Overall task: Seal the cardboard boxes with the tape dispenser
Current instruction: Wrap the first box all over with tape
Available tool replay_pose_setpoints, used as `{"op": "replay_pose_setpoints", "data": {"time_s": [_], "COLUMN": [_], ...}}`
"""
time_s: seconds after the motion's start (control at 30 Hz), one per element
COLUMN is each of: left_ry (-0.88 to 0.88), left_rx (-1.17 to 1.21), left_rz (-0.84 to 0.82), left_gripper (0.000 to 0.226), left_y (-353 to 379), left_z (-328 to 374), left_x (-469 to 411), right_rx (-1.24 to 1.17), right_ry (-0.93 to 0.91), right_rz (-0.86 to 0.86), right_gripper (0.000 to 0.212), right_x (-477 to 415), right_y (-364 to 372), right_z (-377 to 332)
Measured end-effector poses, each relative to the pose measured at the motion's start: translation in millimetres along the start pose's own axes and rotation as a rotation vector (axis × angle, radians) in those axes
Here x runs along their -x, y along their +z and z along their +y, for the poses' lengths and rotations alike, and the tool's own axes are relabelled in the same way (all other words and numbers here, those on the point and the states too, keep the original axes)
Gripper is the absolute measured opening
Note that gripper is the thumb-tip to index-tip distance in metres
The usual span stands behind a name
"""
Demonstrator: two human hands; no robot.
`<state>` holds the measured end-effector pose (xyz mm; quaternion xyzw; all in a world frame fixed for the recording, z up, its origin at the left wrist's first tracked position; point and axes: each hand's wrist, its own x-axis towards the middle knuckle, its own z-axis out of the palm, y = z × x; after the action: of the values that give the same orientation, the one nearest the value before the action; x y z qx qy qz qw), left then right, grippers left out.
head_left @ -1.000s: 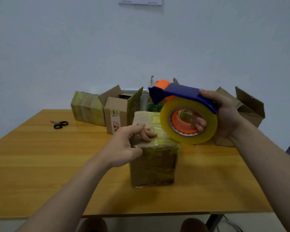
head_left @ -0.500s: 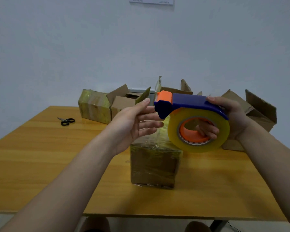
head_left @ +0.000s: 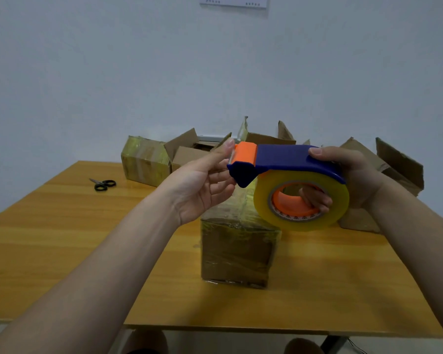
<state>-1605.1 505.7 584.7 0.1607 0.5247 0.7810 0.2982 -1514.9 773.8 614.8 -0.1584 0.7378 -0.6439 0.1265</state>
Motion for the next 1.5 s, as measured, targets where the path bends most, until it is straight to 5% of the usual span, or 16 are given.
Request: {"op": "replay_pose_setpoints", "data": {"time_s": [0.33,0.7,0.93,1.3,1.5], "left_ry": [-0.092,-0.090,-0.072,-0.104,-0.093], "left_rx": [0.192,0.423,0.615,0.381,0.249], "left_rz": [-0.085,-0.169,-0.163,-0.131,-0.103], "left_gripper": [0.058,0.054,0.047,0.064,0.033], "left_y": [-2,5,17,8,-3], "left_z": [-4,-25,-35,-24,-13], "left_x": [6,5,7,9,10], "right_rx": [0.020,0.054,0.040,0.053,0.036], "right_ry": [0.024,0.002,-0.008,-0.015,0.004], "right_rz": [0.046,0.003,0.023,0.014,-0.047], "right_gripper": [0.088,0.053,0.078,0.086,0.078], "right_x": [2,5,6,7,9], "right_y": [11,16,10,3,5], "right_z": [-8,-10,-6,-8,-20]}}
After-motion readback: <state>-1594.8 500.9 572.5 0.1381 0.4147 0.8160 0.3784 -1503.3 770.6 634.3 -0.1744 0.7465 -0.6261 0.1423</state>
